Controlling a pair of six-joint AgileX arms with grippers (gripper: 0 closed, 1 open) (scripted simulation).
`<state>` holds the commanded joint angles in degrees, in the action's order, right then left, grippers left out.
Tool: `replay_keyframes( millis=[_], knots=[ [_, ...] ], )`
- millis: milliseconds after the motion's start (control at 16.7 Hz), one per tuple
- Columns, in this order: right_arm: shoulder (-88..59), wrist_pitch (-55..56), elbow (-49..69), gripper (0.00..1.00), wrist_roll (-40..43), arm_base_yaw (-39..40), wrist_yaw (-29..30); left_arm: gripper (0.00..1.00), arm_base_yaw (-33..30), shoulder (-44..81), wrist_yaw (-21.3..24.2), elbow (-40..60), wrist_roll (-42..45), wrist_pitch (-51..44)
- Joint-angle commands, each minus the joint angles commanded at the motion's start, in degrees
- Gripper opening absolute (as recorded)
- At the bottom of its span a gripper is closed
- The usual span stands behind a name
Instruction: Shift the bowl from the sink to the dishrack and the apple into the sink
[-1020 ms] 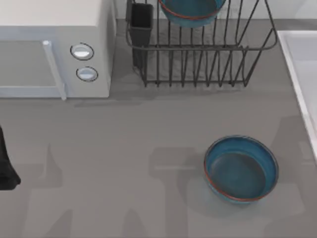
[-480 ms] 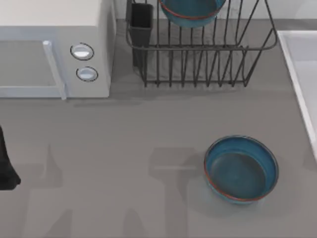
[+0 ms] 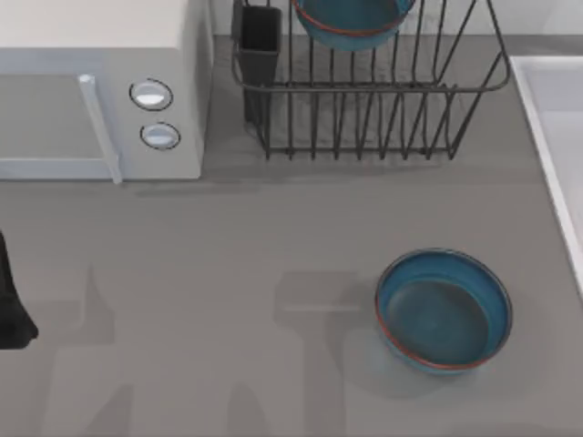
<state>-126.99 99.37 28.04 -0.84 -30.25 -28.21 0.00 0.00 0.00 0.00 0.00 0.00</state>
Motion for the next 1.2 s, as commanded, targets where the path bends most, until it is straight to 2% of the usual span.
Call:
replay_keyframes(
  millis=[120,900,1200],
  knots=[
    [0.0,0.0,0.0,0.0,0.0,0.0,0.0,1.0,0.0,0.0,0.0,0.0,0.0,0.0],
    [0.0,0.0,0.0,0.98,0.0,0.0,0.0,1.0,0.0,0.0,0.0,0.0,0.0,0.0],
    [0.0,0.0,0.0,1.0,0.0,0.0,0.0,1.0,0.0,0.0,0.0,0.0,0.0,0.0]
  ],
)
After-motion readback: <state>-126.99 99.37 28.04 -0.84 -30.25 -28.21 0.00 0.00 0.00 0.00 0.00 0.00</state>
